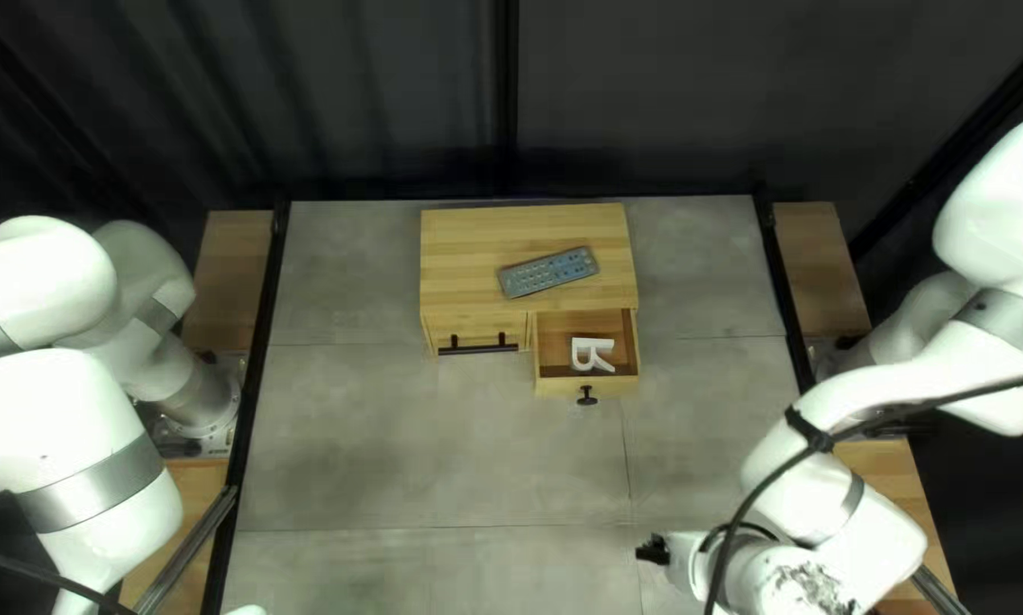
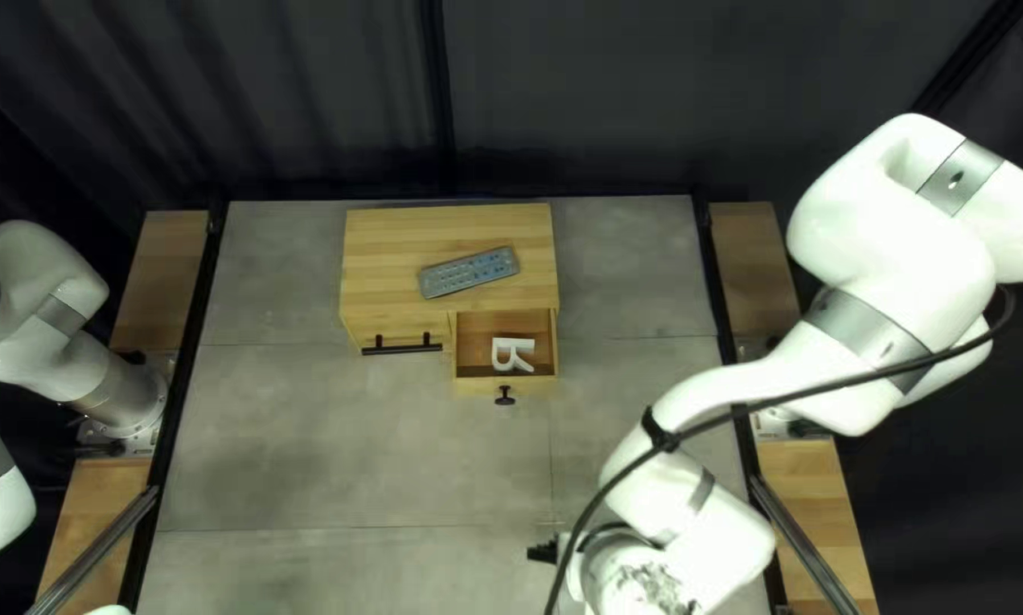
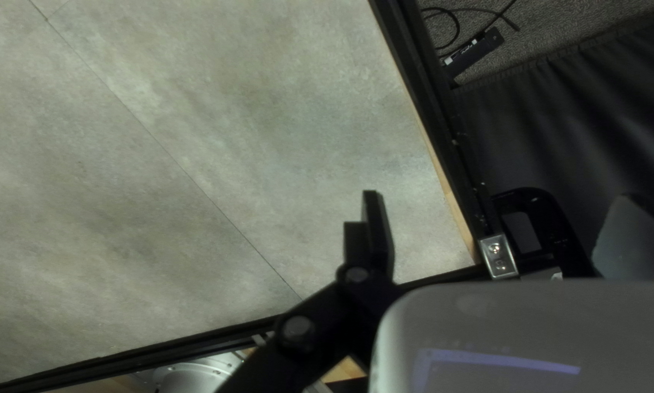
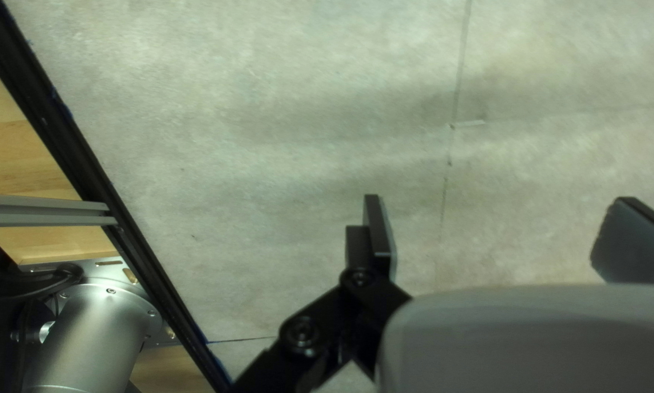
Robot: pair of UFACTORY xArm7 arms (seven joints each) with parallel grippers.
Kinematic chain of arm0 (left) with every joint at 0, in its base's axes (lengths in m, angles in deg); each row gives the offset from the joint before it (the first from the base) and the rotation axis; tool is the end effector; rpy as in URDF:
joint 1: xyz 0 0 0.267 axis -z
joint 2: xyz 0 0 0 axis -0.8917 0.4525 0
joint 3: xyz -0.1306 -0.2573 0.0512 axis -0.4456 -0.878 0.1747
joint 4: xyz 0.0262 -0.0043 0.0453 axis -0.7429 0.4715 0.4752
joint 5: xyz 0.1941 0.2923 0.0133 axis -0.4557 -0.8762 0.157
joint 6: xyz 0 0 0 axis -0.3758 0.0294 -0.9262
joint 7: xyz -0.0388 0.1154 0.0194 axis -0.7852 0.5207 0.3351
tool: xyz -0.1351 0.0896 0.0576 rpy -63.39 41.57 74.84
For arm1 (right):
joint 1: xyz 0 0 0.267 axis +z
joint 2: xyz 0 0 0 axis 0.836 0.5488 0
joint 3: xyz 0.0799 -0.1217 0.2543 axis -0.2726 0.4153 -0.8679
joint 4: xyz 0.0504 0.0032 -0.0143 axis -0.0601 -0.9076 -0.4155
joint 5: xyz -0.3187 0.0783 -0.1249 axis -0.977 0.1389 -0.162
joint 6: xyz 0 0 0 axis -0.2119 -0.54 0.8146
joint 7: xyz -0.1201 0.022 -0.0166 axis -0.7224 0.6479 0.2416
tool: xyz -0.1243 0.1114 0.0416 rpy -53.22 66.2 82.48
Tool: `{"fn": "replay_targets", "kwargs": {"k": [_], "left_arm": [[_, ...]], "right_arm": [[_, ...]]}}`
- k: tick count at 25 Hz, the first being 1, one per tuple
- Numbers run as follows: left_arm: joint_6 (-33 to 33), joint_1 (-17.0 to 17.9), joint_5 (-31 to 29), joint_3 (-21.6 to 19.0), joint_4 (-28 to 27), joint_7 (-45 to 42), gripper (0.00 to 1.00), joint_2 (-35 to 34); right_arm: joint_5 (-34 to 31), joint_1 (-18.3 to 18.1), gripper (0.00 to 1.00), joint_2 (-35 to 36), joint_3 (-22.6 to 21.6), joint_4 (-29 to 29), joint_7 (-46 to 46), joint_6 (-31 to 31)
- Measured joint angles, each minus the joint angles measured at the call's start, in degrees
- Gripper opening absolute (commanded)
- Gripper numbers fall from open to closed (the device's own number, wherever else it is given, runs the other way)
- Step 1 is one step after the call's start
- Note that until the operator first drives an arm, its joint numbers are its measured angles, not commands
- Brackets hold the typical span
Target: Open drawers and place objects into drawer and close
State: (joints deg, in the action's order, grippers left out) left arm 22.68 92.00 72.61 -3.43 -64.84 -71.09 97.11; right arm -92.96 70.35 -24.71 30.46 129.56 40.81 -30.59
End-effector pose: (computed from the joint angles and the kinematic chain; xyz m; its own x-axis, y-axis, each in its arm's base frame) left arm 0.2331 -0.3901 0.1035 0.8626 -0.4652 -0.1985 -0.4905 -0.8652 -0.1038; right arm 0.3773 0.2537 0.1922 0.1631 0.9628 -0.2155 0.9866 -0.1597 0.0329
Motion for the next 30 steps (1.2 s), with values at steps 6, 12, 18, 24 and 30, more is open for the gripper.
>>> {"fn": "replay_targets", "kwargs": {"k": [6, 12, 18, 24, 30], "left_arm": [[0.0, 0.0, 0.0, 0.0, 0.0, 0.0, 1.0, 0.0], [0.0, 0.0, 0.0, 0.0, 0.0, 0.0, 1.0, 0.0], [0.0, 0.0, 0.0, 0.0, 0.0, 0.0, 1.0, 0.0], [0.0, 0.0, 0.0, 0.0, 0.0, 0.0, 1.0, 0.0], [0.0, 0.0, 0.0, 0.0, 0.0, 0.0, 1.0, 0.0]], "right_arm": [[0.3, -0.4, 1.0, 0.5, 0.4, 1.1, -0.2, -0.9], [0.3, -0.4, 1.0, 0.5, 0.4, 1.1, -0.2, -1.0], [0.3, -0.4, 1.0, 0.5, 0.4, 1.1, -0.2, -1.0], [1.0, -1.9, 1.0, -1.8, 1.9, -0.9, 1.3, -0.3], [5.3, -6.5, 1.0, -9.5, 6.4, -4.6, 12.2, 0.3]]}}
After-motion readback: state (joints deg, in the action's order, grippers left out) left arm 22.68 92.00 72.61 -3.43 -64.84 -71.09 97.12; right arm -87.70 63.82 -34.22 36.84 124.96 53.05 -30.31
